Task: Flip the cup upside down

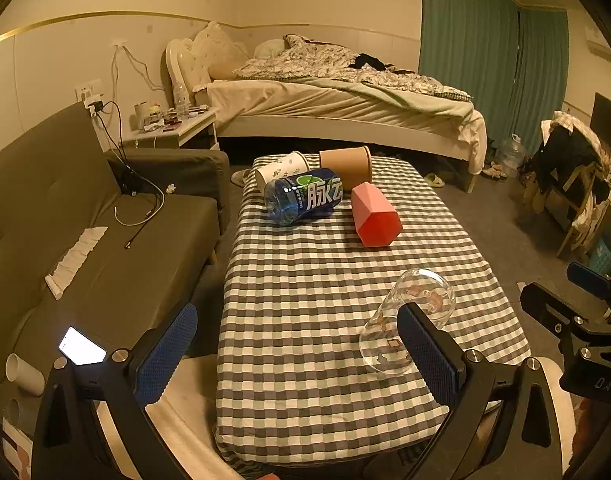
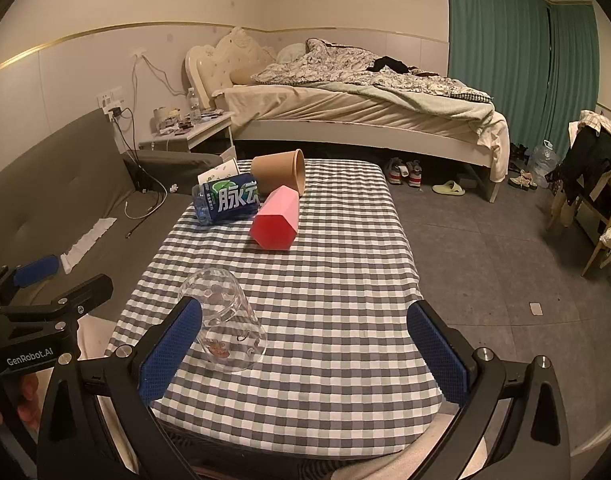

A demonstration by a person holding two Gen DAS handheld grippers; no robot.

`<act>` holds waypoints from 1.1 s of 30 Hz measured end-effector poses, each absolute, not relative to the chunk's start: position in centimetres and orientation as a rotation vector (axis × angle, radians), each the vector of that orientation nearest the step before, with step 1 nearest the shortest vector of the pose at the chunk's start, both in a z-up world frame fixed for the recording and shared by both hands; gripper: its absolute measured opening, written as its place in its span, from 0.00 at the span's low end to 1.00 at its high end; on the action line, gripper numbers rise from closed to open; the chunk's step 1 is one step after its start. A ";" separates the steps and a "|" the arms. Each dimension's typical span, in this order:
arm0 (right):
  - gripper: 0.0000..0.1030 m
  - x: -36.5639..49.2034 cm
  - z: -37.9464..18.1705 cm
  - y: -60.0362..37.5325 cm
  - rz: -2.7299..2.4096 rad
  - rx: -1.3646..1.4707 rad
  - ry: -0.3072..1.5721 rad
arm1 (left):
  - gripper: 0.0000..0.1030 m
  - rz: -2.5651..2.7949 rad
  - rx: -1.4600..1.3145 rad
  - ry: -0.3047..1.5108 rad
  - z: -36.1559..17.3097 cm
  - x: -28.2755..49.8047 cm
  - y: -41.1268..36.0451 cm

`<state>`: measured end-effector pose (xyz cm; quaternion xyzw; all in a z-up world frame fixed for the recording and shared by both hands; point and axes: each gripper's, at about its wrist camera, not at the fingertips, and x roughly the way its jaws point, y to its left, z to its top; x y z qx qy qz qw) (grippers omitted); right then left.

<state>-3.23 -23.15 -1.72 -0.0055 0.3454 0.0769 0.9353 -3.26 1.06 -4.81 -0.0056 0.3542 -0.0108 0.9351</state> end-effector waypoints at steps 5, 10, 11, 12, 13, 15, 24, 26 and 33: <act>1.00 -3.2 -1.8 -23.1 0.159 -0.015 0.709 | 1.00 -0.020 -0.013 0.724 -4.8 -3.2 1.1; 1.00 -3.2 -1.9 -22.9 0.159 -0.018 0.711 | 1.00 -0.021 -0.015 0.725 -4.8 -3.2 1.1; 1.00 -3.2 -1.9 -22.9 0.160 -0.018 0.712 | 1.00 -0.020 -0.015 0.725 -4.8 -3.2 1.1; 1.00 -3.2 -1.9 -22.9 0.161 -0.018 0.712 | 1.00 -0.021 -0.015 0.725 -4.8 -3.2 1.1; 1.00 -3.2 -1.9 -22.9 0.160 -0.019 0.712 | 1.00 -0.021 -0.014 0.725 -4.8 -3.2 1.1; 1.00 -3.2 -1.9 -22.9 0.160 -0.019 0.712 | 1.00 -0.024 -0.013 0.725 -4.9 -3.2 1.1; 1.00 -3.2 -2.0 -22.9 0.159 -0.018 0.716 | 1.00 -0.024 -0.013 0.725 -5.0 -3.2 1.1; 1.00 -3.2 -2.0 -22.9 0.158 -0.016 0.716 | 1.00 -0.024 -0.013 0.725 -5.0 -3.2 1.1; 1.00 -3.1 -2.1 -23.0 0.159 -0.014 0.722 | 1.00 -0.024 -0.013 0.725 -5.0 -3.2 1.1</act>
